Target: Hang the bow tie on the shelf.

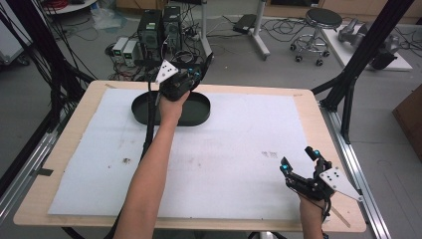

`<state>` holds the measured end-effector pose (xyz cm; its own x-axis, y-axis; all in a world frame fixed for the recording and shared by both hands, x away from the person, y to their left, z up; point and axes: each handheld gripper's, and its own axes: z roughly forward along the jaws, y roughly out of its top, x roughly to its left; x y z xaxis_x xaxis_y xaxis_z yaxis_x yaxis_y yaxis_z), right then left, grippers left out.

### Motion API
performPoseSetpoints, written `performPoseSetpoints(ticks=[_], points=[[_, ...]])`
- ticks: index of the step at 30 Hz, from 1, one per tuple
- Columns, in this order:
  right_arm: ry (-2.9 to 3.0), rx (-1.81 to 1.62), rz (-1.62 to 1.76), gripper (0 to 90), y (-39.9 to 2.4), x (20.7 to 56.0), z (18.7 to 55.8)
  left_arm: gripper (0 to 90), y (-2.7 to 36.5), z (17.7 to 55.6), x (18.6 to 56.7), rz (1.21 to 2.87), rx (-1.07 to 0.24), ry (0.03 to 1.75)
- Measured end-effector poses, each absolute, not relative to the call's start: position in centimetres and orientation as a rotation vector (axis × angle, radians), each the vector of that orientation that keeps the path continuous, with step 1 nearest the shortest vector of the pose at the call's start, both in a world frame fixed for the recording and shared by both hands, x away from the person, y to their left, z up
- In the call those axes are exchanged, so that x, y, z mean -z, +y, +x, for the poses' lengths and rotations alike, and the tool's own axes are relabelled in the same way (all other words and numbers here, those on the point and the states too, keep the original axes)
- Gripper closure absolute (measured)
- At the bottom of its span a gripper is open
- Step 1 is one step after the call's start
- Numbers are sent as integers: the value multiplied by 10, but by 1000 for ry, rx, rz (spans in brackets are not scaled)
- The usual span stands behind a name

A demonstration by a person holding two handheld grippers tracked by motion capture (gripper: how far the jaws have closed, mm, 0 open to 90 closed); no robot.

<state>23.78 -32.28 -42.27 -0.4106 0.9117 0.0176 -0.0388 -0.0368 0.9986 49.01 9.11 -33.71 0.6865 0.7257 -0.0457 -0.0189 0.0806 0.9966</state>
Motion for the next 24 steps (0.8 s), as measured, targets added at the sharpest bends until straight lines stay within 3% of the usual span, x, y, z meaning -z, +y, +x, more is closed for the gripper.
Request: performPoseSetpoints(ticks=[24], points=[[1503,-1548,936,108,-316,424,240,878,86,497,345,1466,-812,751]])
